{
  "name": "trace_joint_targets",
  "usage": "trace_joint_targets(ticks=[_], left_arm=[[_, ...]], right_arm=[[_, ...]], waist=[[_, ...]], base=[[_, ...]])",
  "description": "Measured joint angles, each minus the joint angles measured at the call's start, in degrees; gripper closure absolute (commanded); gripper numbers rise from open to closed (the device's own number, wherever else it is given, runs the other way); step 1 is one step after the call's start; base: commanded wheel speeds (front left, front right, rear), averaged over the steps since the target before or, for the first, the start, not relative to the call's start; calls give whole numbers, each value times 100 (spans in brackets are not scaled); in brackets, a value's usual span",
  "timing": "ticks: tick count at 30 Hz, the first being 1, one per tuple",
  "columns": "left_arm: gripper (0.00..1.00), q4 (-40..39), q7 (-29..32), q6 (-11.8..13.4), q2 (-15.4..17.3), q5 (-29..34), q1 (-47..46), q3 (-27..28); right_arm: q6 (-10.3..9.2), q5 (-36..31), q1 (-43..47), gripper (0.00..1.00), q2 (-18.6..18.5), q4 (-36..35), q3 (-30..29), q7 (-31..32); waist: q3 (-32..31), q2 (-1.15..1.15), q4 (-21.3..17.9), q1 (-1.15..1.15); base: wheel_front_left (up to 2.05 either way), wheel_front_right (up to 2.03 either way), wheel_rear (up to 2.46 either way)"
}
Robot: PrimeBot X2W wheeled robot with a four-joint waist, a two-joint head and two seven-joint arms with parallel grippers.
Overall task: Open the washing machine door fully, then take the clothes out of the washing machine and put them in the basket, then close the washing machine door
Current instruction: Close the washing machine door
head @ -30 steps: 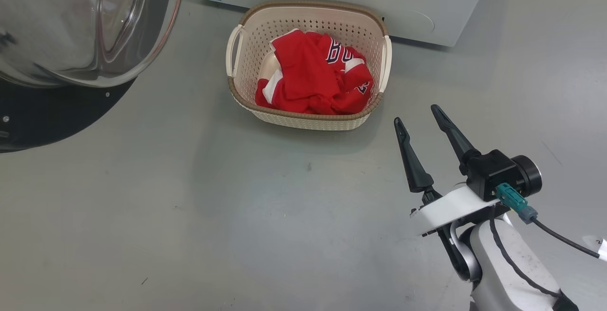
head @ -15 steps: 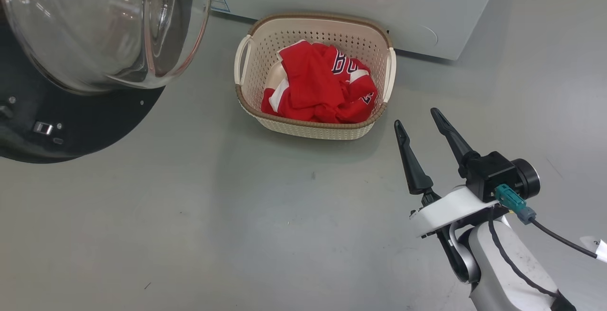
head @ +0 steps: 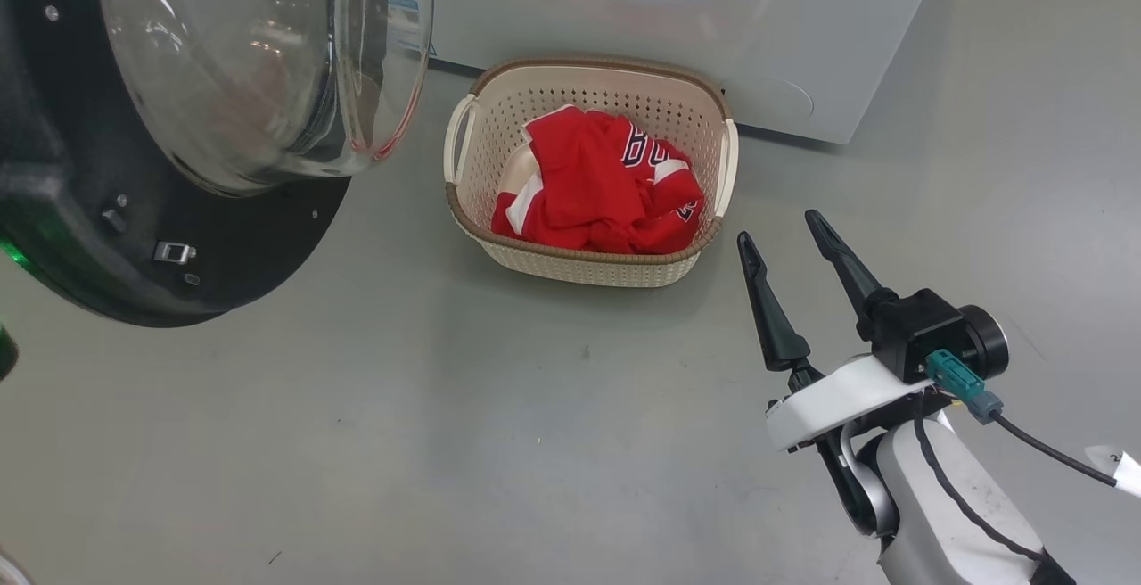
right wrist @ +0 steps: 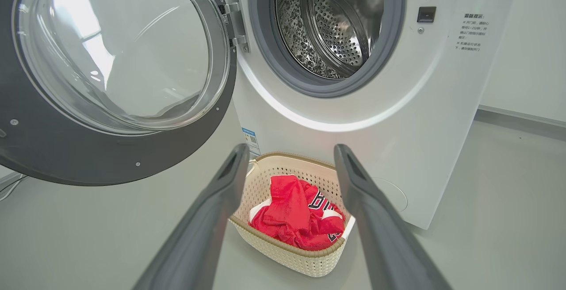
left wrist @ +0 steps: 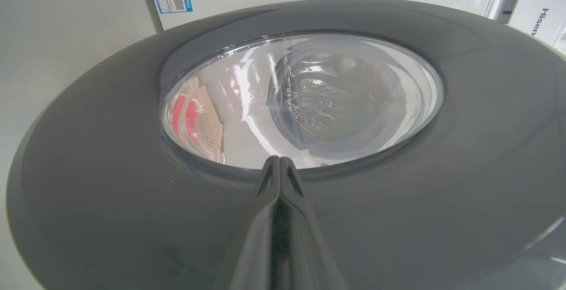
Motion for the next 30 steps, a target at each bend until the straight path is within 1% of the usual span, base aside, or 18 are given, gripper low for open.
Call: trace_joint_targets(ticks=[7,10,14,20,21,26,30], left_arm=[[100,-285,335,-1,-357,-212,142,-12],[100,-423,458,-2,-456,-263,229,-41],[100,-732,627,-2,-627,-435,354,-89],[100,-1217,815,-2,-953,-491,537,-249],[100,-1217,815,-2,-953,-491,537,-249],[100,-1583,913,-2,-1173,-561,704,-330],[100,-1863,865,-2,-1209,-561,857,-348]], right_arm=[[0,4,18,0,11,3,1,-2],[-1,52,19,0,16,4,4,-44],[-5,56,21,0,31,4,15,-44],[-7,57,25,0,43,4,18,-45],[-7,57,25,0,43,4,18,-45],[-8,80,31,0,46,4,23,-49],[-9,90,39,0,48,9,27,-49]], waist=[[-67,0,-11,0],[-89,0,-14,0],[-112,0,-22,0],[-133,0,-26,0],[-133,0,-26,0],[-154,0,-25,0],[-176,0,-25,0]], base=[[0,0,0],[0,0,0],[0,0,0],[0,0,0],[0,0,0],[0,0,0],[0,0,0]])
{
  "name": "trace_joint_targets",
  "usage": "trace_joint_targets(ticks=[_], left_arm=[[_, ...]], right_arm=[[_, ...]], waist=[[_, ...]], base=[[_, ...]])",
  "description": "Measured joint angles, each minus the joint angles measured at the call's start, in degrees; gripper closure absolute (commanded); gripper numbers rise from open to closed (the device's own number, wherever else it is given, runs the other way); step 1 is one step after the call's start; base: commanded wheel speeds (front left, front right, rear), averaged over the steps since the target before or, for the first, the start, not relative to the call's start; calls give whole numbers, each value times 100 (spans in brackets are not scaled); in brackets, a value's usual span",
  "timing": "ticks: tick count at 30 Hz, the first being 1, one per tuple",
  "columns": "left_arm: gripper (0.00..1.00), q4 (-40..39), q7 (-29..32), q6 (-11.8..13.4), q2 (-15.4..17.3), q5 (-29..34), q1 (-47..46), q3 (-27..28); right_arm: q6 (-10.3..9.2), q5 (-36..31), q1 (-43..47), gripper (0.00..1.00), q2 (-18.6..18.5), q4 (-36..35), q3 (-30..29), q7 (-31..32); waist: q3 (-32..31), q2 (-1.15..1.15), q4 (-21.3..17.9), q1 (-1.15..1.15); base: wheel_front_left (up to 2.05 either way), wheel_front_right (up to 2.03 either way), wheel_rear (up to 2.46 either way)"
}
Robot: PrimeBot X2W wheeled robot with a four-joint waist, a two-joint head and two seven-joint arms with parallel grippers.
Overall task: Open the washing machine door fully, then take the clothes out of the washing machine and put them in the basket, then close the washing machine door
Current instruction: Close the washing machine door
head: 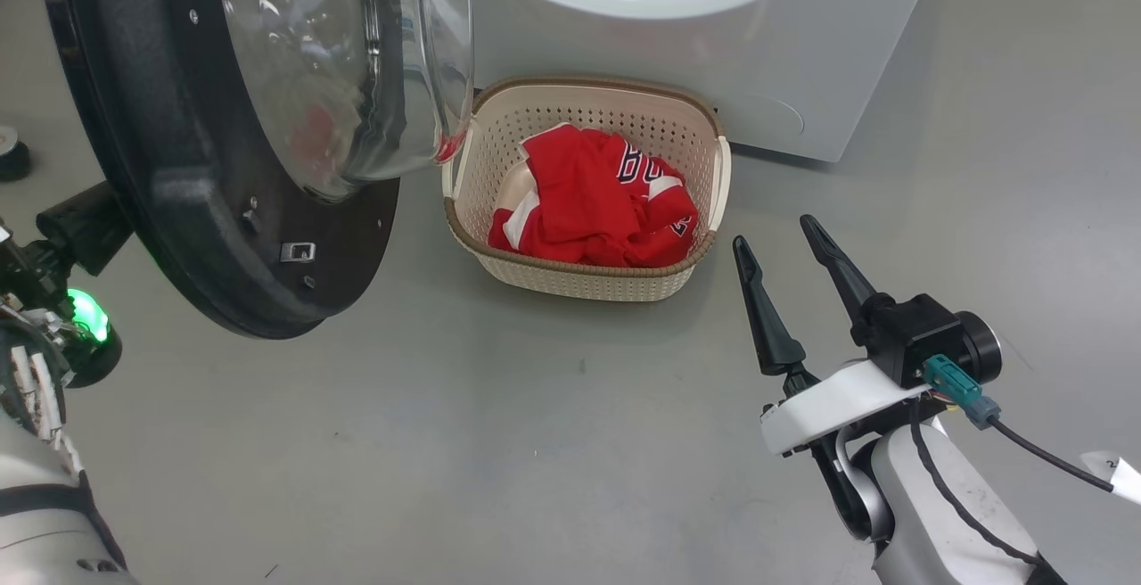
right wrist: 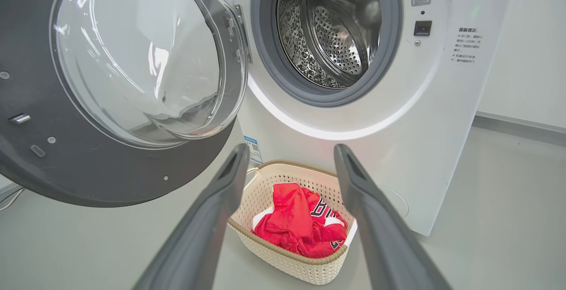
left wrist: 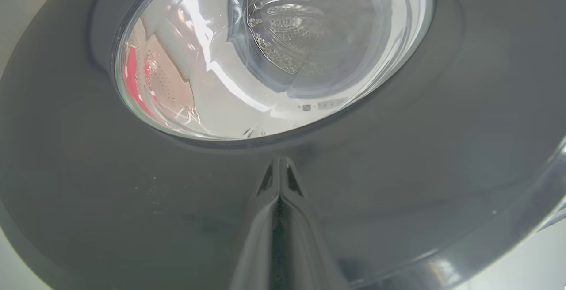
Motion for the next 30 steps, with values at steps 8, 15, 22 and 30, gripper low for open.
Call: trace_joint_targets(ticks=[8,15,22,30], left_arm=[[100,-839,-495,-1,16,151,272,-70],[100,-2018,-1129,-1,214,682,841,-550],[100,-3417,-2100,-2,474,1356,1634,-1448],[100,-4166,-3608,-2,657,2138,2714,-1909]], right_arm=[[-15,27,68,0,9,35,-16,-2],[-15,69,116,0,26,58,-11,-3],[-15,97,120,0,42,62,-31,-12],[-15,102,159,0,48,73,-7,-15]], waist=[[-85,0,10,0],[-177,0,50,0],[-232,0,54,0],[-322,0,79,0]], base=[[0,0,0],[0,0,0],[0,0,0],[0,0,0]])
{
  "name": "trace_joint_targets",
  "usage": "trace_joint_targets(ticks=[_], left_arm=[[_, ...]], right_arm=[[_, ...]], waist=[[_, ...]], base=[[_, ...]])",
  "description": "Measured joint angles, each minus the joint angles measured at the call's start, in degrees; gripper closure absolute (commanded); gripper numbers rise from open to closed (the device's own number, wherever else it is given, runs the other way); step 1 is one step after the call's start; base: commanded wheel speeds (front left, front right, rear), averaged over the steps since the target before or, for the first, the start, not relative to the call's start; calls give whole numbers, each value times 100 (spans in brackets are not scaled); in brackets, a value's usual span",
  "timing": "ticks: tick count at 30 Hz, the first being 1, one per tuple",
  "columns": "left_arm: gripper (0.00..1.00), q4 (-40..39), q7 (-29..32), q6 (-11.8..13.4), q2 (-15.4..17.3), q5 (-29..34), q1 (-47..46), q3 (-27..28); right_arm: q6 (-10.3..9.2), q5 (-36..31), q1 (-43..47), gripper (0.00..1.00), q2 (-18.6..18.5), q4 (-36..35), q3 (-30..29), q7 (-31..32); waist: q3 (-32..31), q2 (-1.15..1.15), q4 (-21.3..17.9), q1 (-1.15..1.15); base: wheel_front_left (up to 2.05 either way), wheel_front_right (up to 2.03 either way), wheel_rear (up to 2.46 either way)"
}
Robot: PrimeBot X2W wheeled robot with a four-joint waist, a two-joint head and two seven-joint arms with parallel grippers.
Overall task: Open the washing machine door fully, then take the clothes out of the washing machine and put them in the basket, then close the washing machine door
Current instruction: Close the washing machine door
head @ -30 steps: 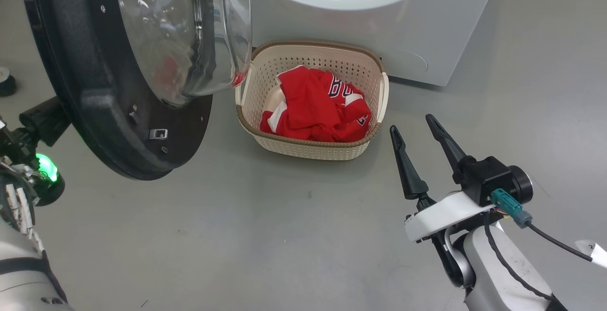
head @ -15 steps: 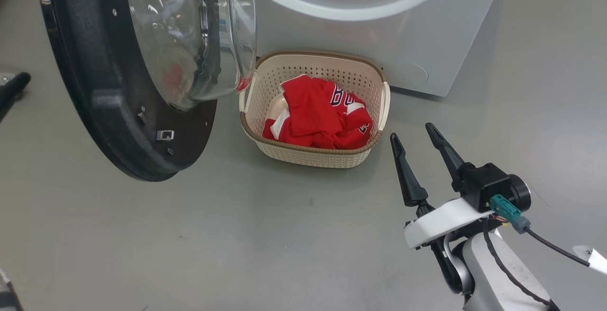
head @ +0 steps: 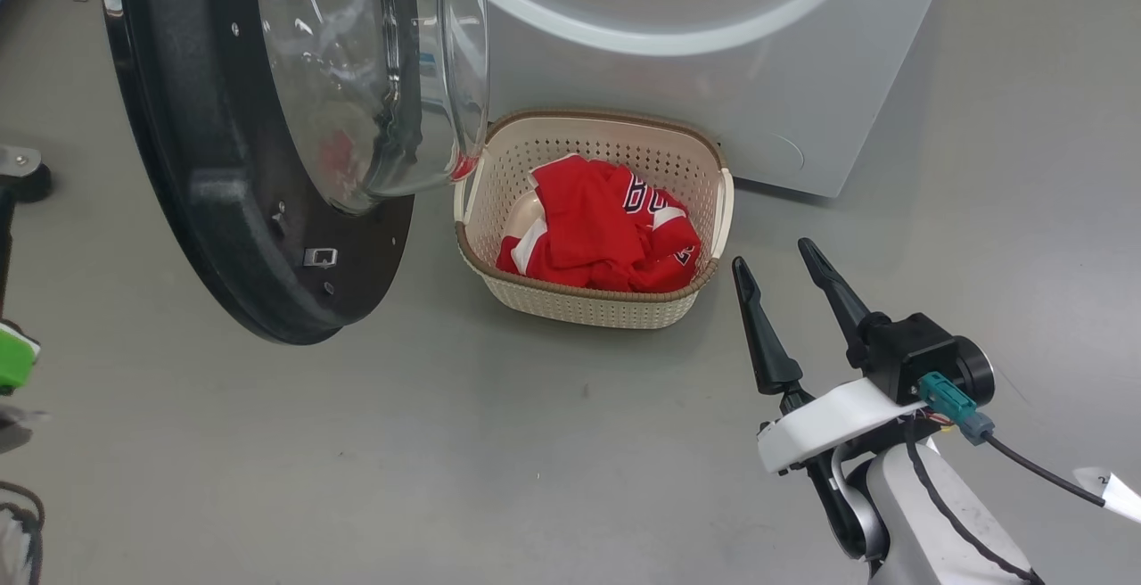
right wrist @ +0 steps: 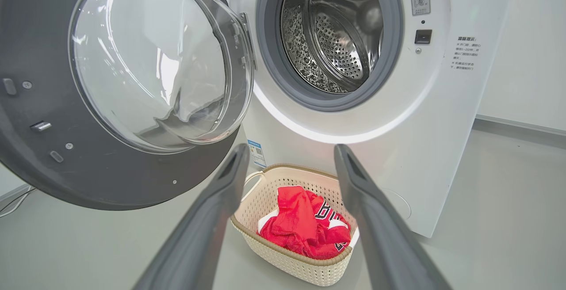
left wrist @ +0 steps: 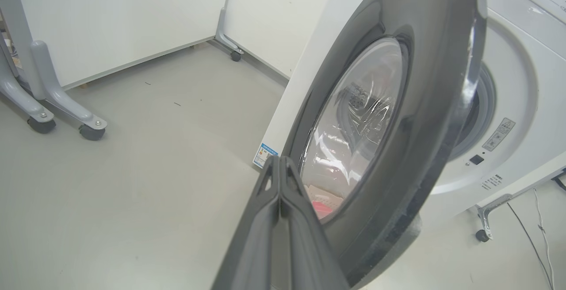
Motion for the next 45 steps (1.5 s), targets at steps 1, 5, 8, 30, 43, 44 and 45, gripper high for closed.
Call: trace_joint_targets(ticks=[1,5,8,30,43,44,45], left_arm=[[100,-91,-177,-1,12,97,122,-101],[100,-292,-899,-1,100,478,549,-521],[100,-338,-1410,-1,168,690,821,-742],[0,508,-3885,-2,135,1560,1508,-1273],[0,865,-4425,-10,221,1614,1517,-1537],[0,899,-4435,-23,229,1615,1517,-1553],[0,924,-4472,-26,240,1615,1517,-1571]], right_arm=[[0,0,13,0,2,0,3,-2],[1,0,51,0,5,8,26,-2],[1,1,53,0,14,16,37,-2],[1,43,82,0,31,4,29,-3],[-1,43,169,0,40,-21,19,-3],[-1,43,169,0,41,-25,19,-3],[-1,43,169,0,41,-30,19,-3]], waist=[[-8,0,0,0],[-34,0,1,0],[-57,0,2,0],[-159,0,-93,0],[-179,0,-91,0],[-179,0,-88,0],[-179,0,-84,0]], base=[[0,0,0],[0,0,0],[0,0,0],[0,0,0],[0,0,0],[0,0,0],[0,0,0]])
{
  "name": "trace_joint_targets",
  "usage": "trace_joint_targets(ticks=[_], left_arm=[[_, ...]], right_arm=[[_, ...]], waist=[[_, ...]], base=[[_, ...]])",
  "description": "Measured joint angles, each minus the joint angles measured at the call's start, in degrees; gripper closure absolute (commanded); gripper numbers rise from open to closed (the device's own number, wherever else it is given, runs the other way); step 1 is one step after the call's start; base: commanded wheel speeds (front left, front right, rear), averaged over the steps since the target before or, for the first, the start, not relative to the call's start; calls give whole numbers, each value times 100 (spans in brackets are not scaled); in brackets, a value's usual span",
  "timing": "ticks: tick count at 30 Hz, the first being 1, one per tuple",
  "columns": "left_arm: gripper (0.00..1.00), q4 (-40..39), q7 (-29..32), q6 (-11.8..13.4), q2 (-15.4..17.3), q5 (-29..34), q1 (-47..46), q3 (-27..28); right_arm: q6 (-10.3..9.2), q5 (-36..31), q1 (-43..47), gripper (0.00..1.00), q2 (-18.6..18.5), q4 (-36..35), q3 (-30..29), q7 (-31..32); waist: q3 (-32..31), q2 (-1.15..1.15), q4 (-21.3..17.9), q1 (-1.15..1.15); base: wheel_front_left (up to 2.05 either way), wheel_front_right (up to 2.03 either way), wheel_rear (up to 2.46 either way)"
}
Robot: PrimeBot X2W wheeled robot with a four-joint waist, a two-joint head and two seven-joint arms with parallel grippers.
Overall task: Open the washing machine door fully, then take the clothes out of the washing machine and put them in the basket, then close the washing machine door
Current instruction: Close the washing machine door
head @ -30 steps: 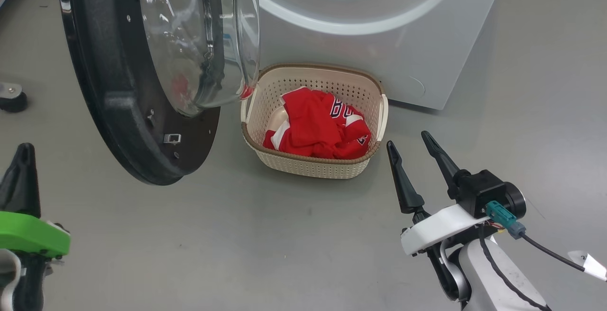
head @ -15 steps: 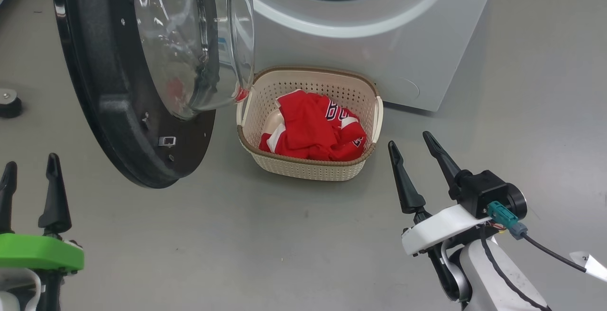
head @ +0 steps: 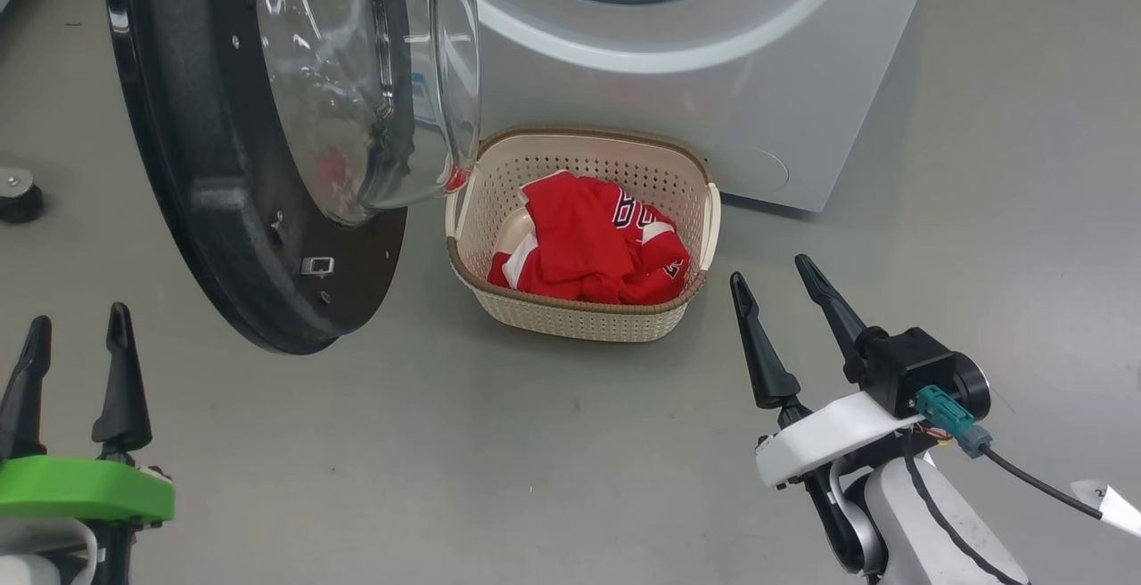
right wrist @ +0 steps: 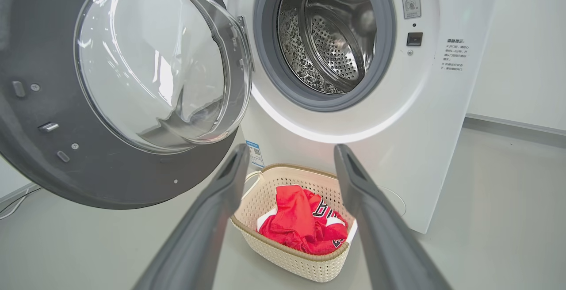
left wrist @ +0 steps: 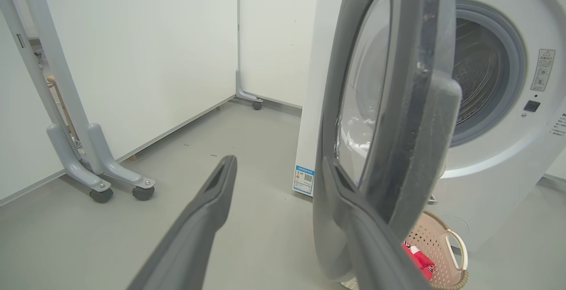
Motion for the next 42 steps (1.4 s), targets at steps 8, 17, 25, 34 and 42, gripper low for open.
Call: trace_joint_targets(ticks=[8,17,25,34,42], left_arm=[[0,165,-141,0,66,0,0,-100],[0,342,-288,-1,129,0,-1,-166],[0,456,-357,-1,180,0,-5,-209],[0,566,-416,-1,219,1,-13,-292],[100,665,-435,-1,278,-12,-18,-431]], right_arm=[[0,0,1,0,2,-13,0,0],[0,0,4,0,3,-18,0,0],[0,0,6,0,4,-19,0,0],[0,0,8,0,5,-19,0,0],[1,0,12,0,7,-16,0,0]], waist=[[-3,0,25,0],[-11,0,46,0],[-14,0,52,0],[-15,0,42,0],[-29,0,42,0]], base=[[0,0,0],[0,0,0],[0,0,0],[0,0,0],[0,0,0]])
